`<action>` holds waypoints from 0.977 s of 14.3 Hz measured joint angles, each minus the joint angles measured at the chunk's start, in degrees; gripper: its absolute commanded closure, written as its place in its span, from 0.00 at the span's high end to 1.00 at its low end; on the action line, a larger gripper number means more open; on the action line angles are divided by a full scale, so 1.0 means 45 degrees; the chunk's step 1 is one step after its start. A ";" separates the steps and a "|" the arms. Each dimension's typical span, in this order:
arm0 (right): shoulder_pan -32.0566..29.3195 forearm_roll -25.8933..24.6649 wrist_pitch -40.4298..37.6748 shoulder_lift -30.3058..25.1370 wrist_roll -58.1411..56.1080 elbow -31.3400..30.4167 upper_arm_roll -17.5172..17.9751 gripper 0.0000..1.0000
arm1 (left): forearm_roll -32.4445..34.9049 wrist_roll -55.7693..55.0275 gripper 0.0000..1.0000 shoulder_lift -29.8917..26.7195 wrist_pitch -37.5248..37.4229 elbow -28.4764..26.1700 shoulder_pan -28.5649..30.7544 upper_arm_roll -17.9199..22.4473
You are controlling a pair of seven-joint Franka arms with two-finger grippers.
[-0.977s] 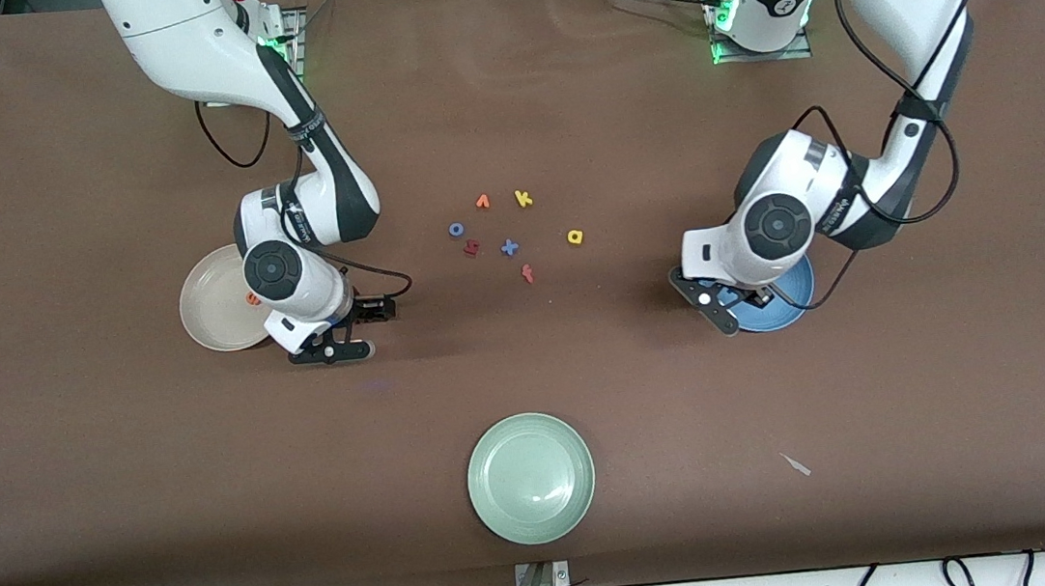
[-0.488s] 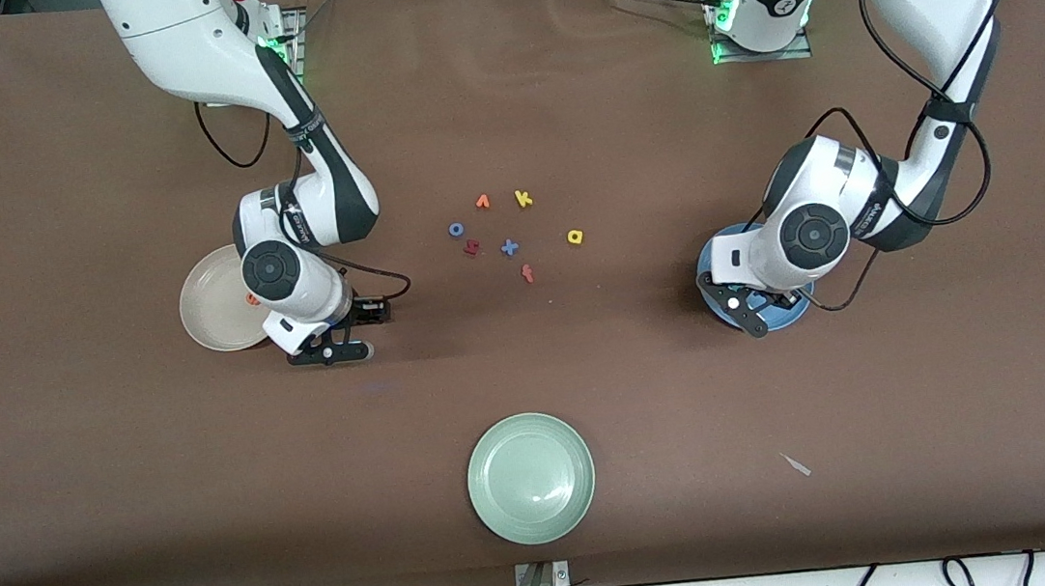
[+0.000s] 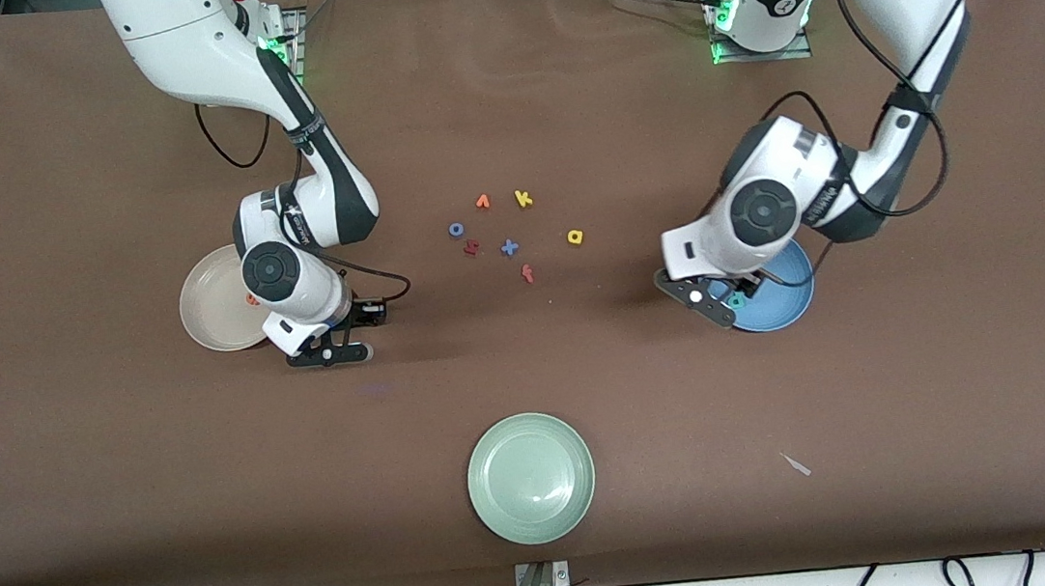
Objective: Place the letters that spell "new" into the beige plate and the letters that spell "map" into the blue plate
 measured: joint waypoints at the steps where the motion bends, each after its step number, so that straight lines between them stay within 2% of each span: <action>1: -0.0002 0.0000 -0.0005 -0.0008 0.0000 0.0010 -0.0009 0.38 | 0.0000 -0.1472 1.00 0.0008 -0.0020 -0.0009 -0.0195 -0.0283; 5: -0.0004 0.0000 -0.0018 -0.0014 0.0000 0.0013 -0.0012 0.35 | -0.0001 -0.6185 1.00 0.0220 -0.0031 -0.0046 -0.1588 -0.0474; 9: -0.0004 0.0000 -0.0018 -0.0014 0.0000 0.0013 -0.0012 0.32 | -0.0001 -0.7894 0.98 0.0774 0.1175 -0.0116 -0.2525 -0.0469; 12: -0.0003 0.0000 -0.0130 -0.0001 -0.0016 0.0117 -0.0009 0.31 | 0.0058 -0.7906 0.84 0.1328 0.1761 -0.0209 -0.2849 -0.0443; 13: -0.0005 0.0000 -0.0521 -0.0002 -0.0046 0.0276 -0.0014 0.28 | 0.0281 -0.7906 0.76 0.1512 0.1967 -0.0242 -0.2968 -0.0436; 14: -0.0007 0.0000 -0.1062 -0.0026 -0.0188 0.0493 -0.0049 0.27 | 0.0593 -0.7909 0.73 0.1677 0.2133 -0.0275 -0.3048 -0.0431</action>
